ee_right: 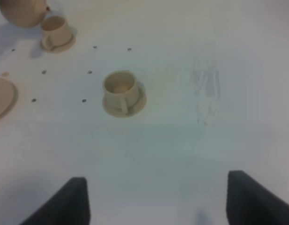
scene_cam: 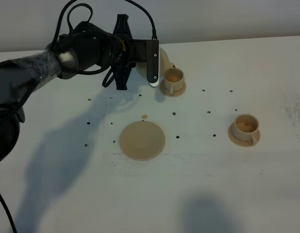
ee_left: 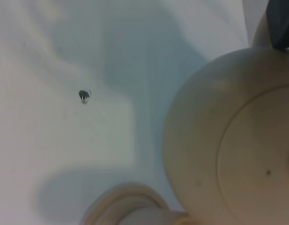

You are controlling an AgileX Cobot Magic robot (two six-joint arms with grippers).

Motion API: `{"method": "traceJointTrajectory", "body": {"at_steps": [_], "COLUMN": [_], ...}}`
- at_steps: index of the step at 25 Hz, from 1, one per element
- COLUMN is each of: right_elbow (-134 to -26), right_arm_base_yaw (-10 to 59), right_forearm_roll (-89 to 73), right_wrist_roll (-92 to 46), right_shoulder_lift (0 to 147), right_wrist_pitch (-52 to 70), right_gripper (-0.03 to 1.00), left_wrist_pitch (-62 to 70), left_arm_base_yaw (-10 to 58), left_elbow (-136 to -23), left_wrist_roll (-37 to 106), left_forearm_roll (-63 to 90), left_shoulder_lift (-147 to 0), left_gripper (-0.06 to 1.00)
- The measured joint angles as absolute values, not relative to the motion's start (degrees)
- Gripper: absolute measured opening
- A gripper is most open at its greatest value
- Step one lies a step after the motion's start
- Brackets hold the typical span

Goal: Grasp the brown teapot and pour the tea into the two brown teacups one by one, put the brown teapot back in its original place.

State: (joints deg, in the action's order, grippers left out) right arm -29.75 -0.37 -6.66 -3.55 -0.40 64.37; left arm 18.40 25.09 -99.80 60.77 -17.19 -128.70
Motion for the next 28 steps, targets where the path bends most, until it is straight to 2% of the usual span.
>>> {"method": "traceJointTrajectory", "body": {"at_steps": [28], "right_elbow": [-29.8], "right_arm_base_yaw": [-0.4], "right_forearm_roll": [-6.7], "right_wrist_roll": [-3.6], "right_shoulder_lift": [-0.4], "right_wrist_pitch": [64.4], "right_gripper": [0.59], "left_wrist_pitch": [18.0], "left_arm_base_yaw": [25.1], "left_elbow": [-99.8], "left_wrist_roll": [65.6], "left_forearm_roll": [-21.9], "left_shoulder_lift": [-128.7], "left_gripper": [0.09]}}
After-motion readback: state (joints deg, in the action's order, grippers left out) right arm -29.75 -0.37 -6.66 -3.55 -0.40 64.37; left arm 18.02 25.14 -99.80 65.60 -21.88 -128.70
